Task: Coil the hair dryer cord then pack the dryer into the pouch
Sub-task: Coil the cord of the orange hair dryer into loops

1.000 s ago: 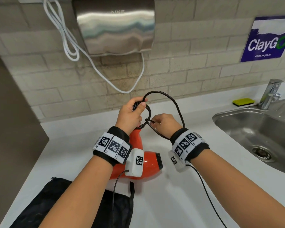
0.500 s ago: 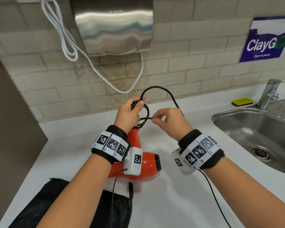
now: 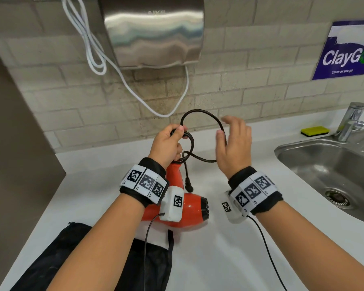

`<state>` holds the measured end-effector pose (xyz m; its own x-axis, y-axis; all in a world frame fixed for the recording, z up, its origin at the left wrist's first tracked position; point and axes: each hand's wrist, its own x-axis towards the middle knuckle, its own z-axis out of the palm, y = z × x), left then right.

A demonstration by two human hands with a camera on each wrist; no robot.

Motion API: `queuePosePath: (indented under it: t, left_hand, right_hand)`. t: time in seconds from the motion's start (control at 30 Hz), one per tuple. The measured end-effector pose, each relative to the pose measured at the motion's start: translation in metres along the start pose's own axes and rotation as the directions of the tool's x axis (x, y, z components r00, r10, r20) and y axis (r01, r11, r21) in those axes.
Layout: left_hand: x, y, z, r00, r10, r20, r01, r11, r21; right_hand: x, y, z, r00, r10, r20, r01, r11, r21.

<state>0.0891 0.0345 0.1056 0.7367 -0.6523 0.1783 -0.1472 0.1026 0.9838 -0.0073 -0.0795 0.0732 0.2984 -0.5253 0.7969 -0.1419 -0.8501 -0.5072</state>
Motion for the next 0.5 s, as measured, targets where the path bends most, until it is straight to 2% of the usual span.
queuePosePath:
  t: [0.07,0.13,0.17,0.23,0.27,0.33,0.4,0.5]
  left_hand:
    - [-0.001,0.001,0.001,1.000,0.004,-0.008,-0.004,1.000,-0.011]
    - [-0.001,0.001,0.001,1.000,0.005,-0.013,-0.005,1.000,-0.027]
    - [-0.001,0.001,0.000,1.000,0.005,-0.011,-0.006,1.000,-0.031]
    - [0.000,0.000,0.000,1.000,0.007,0.000,-0.007,1.000,-0.025]
    - [0.000,0.000,0.000,1.000,0.009,0.007,-0.008,1.000,-0.021]
    - [-0.001,0.000,0.000,1.000,0.020,0.024,-0.020,1.000,-0.021]
    - [-0.001,0.001,0.000,0.998,0.046,0.039,-0.046,0.999,-0.021]
    - [-0.003,0.001,-0.002,0.995,0.079,0.064,-0.077,0.997,-0.028]
  right_hand:
    - [-0.002,0.018,0.004,0.968,0.216,0.127,-0.239,0.947,0.216]
    - [-0.006,0.026,0.006,0.855,0.350,0.382,-0.480,0.814,0.327]
    - [-0.009,0.026,0.006,0.787,0.340,0.514,-0.547,0.771,0.327]
    - [-0.015,0.021,0.010,0.685,0.215,0.696,-0.547,0.783,0.297]
    - [-0.018,0.016,0.012,0.652,0.135,0.746,-0.523,0.792,0.315]
    - [-0.020,0.005,0.019,0.580,0.015,0.814,-0.547,0.748,0.376]
    - [-0.019,-0.002,0.025,0.551,-0.040,0.833,-0.588,0.690,0.422]
    - [-0.014,-0.001,0.032,0.575,-0.068,0.815,-0.580,0.669,0.465]
